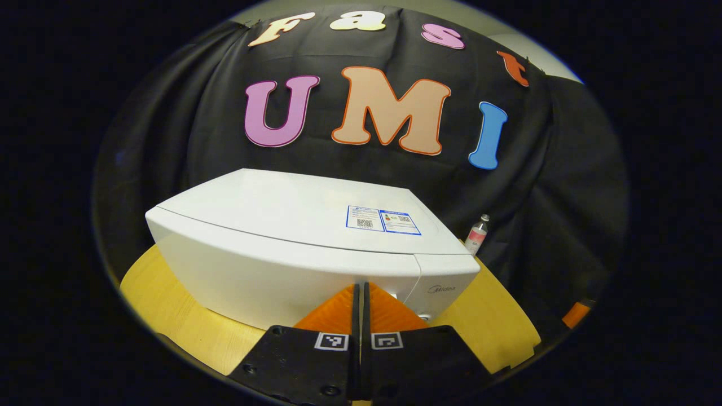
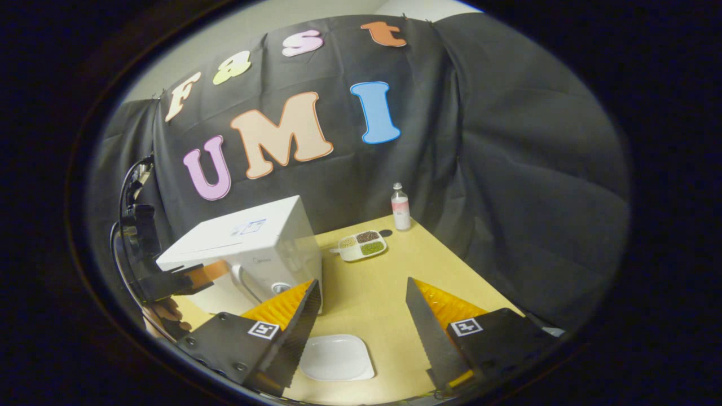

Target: Open the microwave oven with the left hand, put the food in, and close the microwave oven.

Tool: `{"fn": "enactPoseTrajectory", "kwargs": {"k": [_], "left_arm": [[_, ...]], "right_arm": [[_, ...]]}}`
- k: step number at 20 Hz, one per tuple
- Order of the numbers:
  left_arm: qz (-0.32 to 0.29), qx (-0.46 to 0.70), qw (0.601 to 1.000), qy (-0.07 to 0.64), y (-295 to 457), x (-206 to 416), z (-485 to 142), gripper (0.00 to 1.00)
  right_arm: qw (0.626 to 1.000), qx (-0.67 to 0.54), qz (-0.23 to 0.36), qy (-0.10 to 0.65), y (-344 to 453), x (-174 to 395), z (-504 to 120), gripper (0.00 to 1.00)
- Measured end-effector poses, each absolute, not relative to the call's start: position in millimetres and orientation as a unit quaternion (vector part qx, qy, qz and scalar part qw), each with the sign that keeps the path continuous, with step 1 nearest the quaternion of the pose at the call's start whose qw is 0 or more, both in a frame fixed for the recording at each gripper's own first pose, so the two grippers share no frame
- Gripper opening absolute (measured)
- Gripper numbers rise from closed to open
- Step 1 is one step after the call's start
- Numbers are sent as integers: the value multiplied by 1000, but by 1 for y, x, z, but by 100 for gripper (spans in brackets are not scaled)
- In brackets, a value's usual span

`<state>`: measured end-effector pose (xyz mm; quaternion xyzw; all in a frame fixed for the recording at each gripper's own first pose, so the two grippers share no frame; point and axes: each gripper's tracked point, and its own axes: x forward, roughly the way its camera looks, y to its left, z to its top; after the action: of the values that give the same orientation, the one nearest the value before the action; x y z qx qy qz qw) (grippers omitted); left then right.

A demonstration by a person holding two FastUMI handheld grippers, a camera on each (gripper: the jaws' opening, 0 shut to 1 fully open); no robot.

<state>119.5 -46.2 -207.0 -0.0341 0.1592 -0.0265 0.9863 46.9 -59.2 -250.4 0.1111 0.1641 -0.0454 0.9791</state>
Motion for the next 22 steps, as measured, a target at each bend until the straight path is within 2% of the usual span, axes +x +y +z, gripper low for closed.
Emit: {"fn": "enactPoseTrajectory", "kwargs": {"k": [3, 4, 7, 8, 9, 10, 11, 12, 13, 15, 17, 19, 20, 21, 22], "left_arm": [[-34, -39, 985, 163, -48, 115, -207, 1], [-41, -42, 985, 164, -49, 111, -207, 0], [-44, -26, 986, 160, -42, 90, -200, 2], [-46, -20, 986, 157, -40, 83, -197, 6], [-48, -15, 986, 158, -38, 76, -197, 10], [-50, -9, 986, 158, -35, 67, -194, 17], [-51, -5, 986, 156, -32, 58, -192, 20], [-52, 1, 987, 154, -29, 50, -189, 34], [-50, 8, 987, 154, -24, 41, -187, 30], [-41, 23, 987, 153, -13, 24, -184, 37], [-28, 30, 988, 151, -2, 10, -177, 58], [-5, 35, 988, 152, 12, -1, -171, 88], [7, 35, 989, 147, 19, -7, -165, 94], [15, 32, 989, 143, 23, -11, -159, 95], [24, 30, 990, 138, 28, -14, -153, 95]], "right_arm": [[980, 109, -49, 160, -61, 43, -248, 94], [980, 108, -50, 160, -62, 41, -248, 89], [980, 110, -57, 156, -67, 38, -245, 89], [980, 112, -59, 154, -69, 38, -244, 89], [980, 115, -60, 152, -69, 37, -243, 94], [980, 118, -62, 150, -69, 37, -243, 89], [980, 121, -60, 148, -70, 37, -242, 89], [980, 125, -56, 145, -68, 37, -241, 89], [980, 126, -53, 145, -67, 38, -240, 89], [981, 120, -52, 141, -67, 39, -236, 89], [983, 115, -43, 139, -64, 40, -229, 89], [983, 119, -26, 139, -57, 40, -220, 89], [984, 118, -20, 136, -55, 40, -213, 89], [985, 113, -16, 130, -55, 41, -206, 94], [987, 104, -14, 122, -55, 40, -198, 89]]}}
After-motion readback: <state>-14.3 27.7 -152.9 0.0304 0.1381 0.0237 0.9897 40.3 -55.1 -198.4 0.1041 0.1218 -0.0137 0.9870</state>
